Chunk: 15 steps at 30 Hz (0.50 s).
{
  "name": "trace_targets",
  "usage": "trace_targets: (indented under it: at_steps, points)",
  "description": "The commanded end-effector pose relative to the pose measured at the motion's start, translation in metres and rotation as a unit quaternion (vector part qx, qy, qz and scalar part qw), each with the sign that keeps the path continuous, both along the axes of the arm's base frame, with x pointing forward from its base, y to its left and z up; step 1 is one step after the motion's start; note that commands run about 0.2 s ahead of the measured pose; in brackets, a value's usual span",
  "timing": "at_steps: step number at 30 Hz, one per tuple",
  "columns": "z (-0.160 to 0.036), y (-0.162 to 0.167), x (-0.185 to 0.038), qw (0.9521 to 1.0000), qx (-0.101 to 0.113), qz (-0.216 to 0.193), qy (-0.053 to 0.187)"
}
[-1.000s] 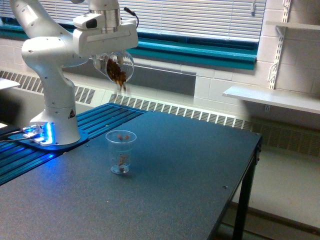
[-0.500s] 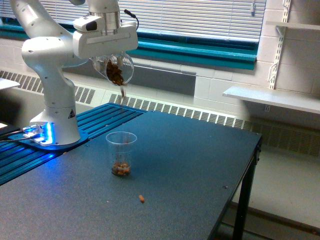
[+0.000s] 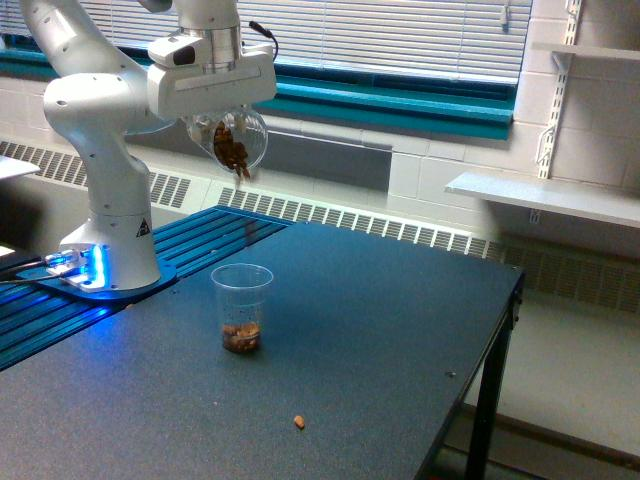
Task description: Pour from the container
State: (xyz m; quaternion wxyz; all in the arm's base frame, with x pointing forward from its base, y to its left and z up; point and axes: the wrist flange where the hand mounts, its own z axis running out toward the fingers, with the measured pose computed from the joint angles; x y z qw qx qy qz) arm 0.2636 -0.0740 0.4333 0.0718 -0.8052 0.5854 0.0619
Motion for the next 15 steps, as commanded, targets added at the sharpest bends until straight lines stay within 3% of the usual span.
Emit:
trace_targets:
  at_steps: [1, 15]
  points:
    - [-0.0012, 0.0038, -0.0021, 0.9999, 0.006, -0.005, 0.008]
    - [-0.0075, -0.0009, -0.0059, 0.9996, 0.008, -0.018, 0.022]
